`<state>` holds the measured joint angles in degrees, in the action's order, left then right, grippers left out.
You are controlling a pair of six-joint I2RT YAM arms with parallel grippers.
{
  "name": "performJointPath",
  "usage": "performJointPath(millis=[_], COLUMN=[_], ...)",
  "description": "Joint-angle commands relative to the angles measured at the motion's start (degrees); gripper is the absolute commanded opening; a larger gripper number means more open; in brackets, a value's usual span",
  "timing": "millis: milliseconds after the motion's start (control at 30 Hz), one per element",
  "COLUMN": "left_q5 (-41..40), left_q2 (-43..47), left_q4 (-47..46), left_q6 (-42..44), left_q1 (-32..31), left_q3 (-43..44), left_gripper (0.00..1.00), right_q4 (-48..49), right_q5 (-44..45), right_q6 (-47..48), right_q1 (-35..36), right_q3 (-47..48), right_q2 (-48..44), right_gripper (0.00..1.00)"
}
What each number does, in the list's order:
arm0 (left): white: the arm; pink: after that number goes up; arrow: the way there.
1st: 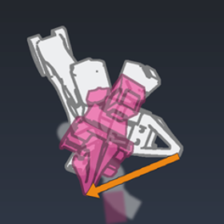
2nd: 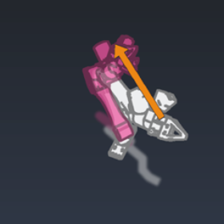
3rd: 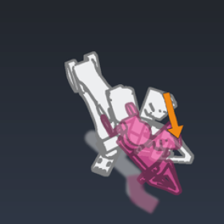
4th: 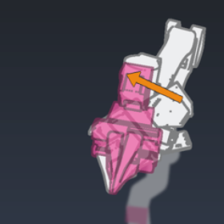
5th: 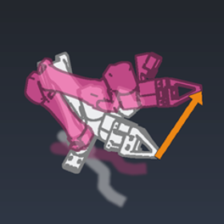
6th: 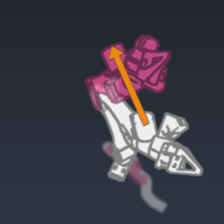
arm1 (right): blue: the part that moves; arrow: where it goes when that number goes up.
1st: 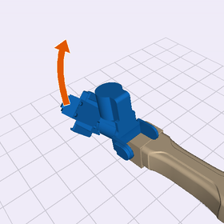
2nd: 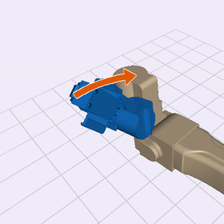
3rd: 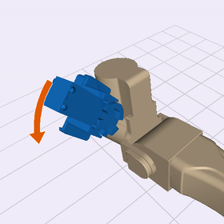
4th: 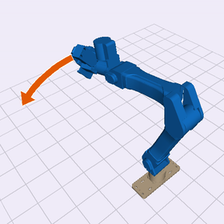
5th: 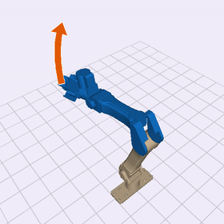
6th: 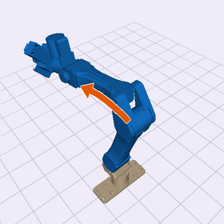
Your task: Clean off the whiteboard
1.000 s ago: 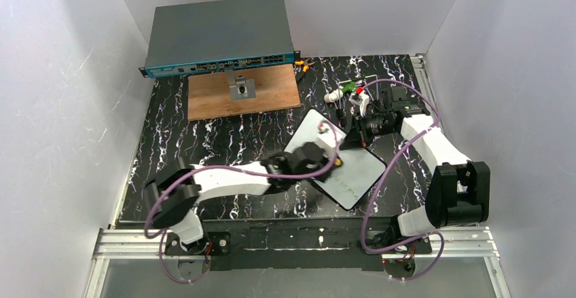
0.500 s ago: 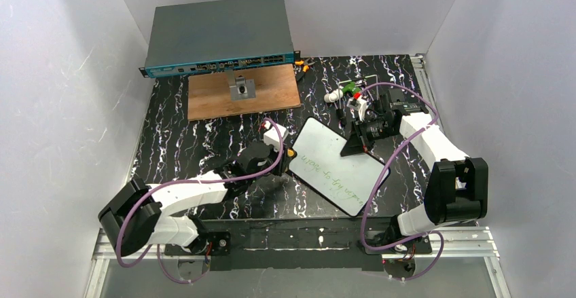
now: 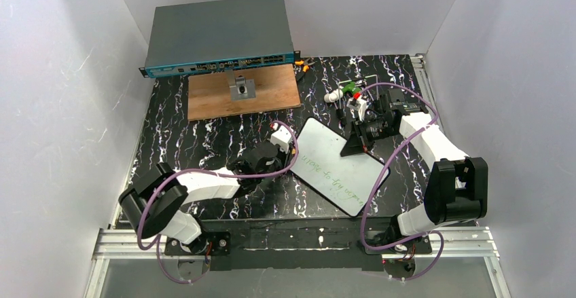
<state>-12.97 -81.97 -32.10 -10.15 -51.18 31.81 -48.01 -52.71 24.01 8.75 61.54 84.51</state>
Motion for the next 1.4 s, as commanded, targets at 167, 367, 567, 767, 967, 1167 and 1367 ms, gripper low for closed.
performJointPath(millis=[167,367,567,767,967,1167,1367], left_q5=[0.71,2.66,4.22,3.66,3.32,2.51,2.92], left_q2=[-5.03,-6.34,-5.46,-4.3,-5.27,-6.53,-8.32], left_q4=[-7.33,-8.99,-10.81,-9.59,-6.12,-2.21,-0.16], left_q6=[2.93,1.73,0.05,0.24,2.47,4.4,4.43], left_q1=[0.19,-0.94,-1.54,-1.56,-1.56,-1.39,-0.57], left_q3=[2.25,-1.93,-6.63,-6.63,0.67,7.85,9.27], left_gripper=[0.0,0.0,0.0,0.0,0.0,0.0,0.0], right_q4=[1.05,0.92,0.9,0.9,0.9,0.99,0.82], right_q5=[-3.71,-3.85,-3.89,-3.89,-3.9,-3.81,-3.81], right_q6=[-0.19,0.01,0.07,0.07,0.07,0.07,0.23], right_q1=[0.34,0.38,0.38,0.39,0.44,0.39,0.39], right_q3=[2.71,2.71,2.71,2.62,2.62,2.6,2.62], right_q2=[0.07,0.08,0.38,0.33,0.32,0.22,0.0], right_gripper=[0.01,0.01,0.01,0.01,0.01,0.01,0.01])
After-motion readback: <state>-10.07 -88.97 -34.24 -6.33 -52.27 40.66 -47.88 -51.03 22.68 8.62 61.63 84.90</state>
